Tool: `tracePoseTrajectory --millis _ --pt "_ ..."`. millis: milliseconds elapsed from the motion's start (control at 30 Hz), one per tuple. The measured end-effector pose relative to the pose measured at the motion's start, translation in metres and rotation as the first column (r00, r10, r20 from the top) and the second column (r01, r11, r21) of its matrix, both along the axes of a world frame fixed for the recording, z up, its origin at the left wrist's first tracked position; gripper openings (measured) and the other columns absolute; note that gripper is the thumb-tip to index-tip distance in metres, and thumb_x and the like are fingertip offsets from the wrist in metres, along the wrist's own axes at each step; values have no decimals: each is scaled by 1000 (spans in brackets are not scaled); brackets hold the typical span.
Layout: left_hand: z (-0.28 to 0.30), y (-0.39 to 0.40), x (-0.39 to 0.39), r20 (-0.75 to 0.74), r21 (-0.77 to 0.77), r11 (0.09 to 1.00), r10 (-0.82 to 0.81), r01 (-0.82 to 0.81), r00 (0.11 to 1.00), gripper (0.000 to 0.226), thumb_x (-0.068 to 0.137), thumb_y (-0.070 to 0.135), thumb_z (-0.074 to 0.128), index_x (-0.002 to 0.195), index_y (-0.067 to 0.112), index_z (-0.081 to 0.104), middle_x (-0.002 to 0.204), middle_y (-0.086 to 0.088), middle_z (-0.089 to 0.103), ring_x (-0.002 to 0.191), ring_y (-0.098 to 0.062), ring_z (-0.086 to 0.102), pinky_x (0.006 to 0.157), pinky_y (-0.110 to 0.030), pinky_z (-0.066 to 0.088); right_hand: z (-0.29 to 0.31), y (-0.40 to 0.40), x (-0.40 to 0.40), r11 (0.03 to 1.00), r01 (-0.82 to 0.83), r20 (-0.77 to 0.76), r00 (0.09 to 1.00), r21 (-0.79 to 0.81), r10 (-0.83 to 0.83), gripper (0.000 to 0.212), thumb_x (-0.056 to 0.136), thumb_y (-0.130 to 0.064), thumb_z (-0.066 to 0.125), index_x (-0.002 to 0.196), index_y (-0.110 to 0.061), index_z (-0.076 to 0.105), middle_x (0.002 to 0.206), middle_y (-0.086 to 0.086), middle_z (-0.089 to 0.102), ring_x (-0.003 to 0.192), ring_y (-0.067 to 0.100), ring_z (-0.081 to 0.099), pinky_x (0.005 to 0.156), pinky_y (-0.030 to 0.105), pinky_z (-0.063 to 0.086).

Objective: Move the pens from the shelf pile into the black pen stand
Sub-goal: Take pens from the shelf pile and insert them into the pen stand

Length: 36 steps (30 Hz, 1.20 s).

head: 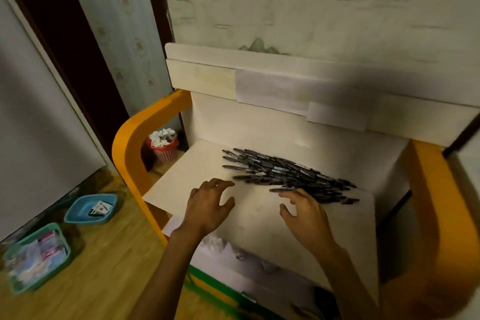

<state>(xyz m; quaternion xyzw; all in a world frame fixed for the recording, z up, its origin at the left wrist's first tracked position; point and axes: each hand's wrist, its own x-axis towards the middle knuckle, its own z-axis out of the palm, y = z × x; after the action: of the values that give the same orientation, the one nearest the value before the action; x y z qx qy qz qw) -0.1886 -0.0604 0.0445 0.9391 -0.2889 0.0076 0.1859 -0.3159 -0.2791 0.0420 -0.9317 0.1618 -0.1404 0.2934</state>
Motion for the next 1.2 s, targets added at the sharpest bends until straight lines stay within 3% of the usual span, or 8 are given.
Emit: tracePoseTrajectory --millis 433,533,733,833,900,1000,1100,1200 --pt "-41 -34 115 -59 -68 994 -87 83 994 32 95 36 62 126 33 62 134 5 58 125 -17 48 102 -35 36 -17 -10 55 983 185 -24 982 11 -185 25 90 -20 65 115 -23 67 112 -7 60 99 11 59 83 16 40" --pt "-59 -43 137 -71 -111 989 -111 103 991 31 93 31 64 125 29 64 129 1 60 121 -22 51 96 -35 38 -17 -8 69 973 228 0 974 38 -229 26 89 -18 67 114 -23 68 110 -7 61 93 11 61 82 20 47" --pt "-86 -60 170 -67 -94 987 -139 132 988 30 98 28 56 127 26 62 129 -1 59 118 -22 50 94 -36 41 -25 -7 89 956 288 27 957 47 -290 27 88 -16 69 115 -21 68 110 -7 61 91 11 62 84 24 52" --pt "-91 -70 181 -15 -2 988 -155 155 988 31 98 31 54 128 26 60 134 -1 55 122 -22 47 95 -35 36 -29 -9 92 951 303 34 952 58 -306 27 88 -16 70 114 -21 68 105 -12 57 85 6 59 78 12 48" --pt "-93 -74 189 21 39 981 -192 191 981 26 97 31 57 121 26 64 129 -2 57 118 -25 49 93 -37 38 -31 -10 93 947 317 24 948 50 -318 26 88 -16 70 113 -22 69 103 -14 55 83 3 57 73 6 42" --pt "-99 -75 200 69 24 976 -216 215 974 16 90 28 68 106 24 70 120 -4 60 113 -28 53 87 -40 43 -35 -14 90 946 319 23 947 57 -321 24 89 -16 68 113 -21 69 104 -13 57 83 4 59 76 10 45" --pt "-106 -72 208 84 17 975 -223 223 971 20 89 24 70 110 24 69 137 -7 56 128 -28 46 97 -43 43 -37 -20 88 942 327 32 943 68 -330 23 90 -14 68 112 -21 69 104 -13 57 83 3 59 74 6 45" --pt "-106 -72 210 43 27 959 -284 283 958 27 96 23 59 122 21 63 150 -4 47 142 -24 36 112 -39 30 -38 -23 88 939 335 47 940 78 -339 23 89 -13 67 111 -21 70 104 -12 58 83 3 59 72 4 44"
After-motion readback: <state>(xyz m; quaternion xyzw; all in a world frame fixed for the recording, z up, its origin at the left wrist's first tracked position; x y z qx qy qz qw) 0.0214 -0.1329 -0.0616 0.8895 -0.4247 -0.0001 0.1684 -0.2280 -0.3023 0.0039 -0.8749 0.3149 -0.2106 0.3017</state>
